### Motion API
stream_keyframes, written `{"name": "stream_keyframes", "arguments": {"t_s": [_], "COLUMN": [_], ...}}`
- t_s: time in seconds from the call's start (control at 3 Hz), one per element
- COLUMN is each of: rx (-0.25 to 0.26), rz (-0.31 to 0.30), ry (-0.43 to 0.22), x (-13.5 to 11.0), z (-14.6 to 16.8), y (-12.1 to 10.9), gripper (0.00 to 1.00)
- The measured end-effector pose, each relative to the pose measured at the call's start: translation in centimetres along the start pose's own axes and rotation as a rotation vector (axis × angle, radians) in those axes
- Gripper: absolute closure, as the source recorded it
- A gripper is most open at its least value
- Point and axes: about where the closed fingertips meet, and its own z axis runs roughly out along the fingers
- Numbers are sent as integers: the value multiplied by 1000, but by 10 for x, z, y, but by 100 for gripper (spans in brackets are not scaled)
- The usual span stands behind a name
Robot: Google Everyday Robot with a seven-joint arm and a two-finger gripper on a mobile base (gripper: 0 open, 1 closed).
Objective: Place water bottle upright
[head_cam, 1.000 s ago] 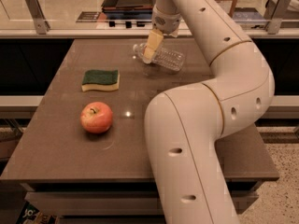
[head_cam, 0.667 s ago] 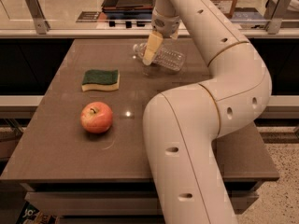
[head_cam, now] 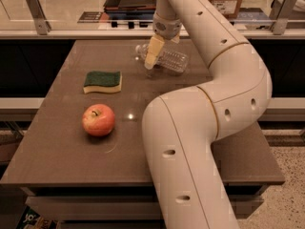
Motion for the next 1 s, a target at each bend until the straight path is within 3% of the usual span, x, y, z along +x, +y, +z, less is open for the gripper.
{"name": "stream_keyframes", "arguments": {"t_s": [0.33, 0.67, 1.0], "rx": [-16, 3, 16], "rz": [-7, -7, -8], "ry": [13, -17, -37], "x": [0, -9, -16], "z": [8, 12, 16], "y": [3, -2, -6], "gripper": [0, 17, 42]}}
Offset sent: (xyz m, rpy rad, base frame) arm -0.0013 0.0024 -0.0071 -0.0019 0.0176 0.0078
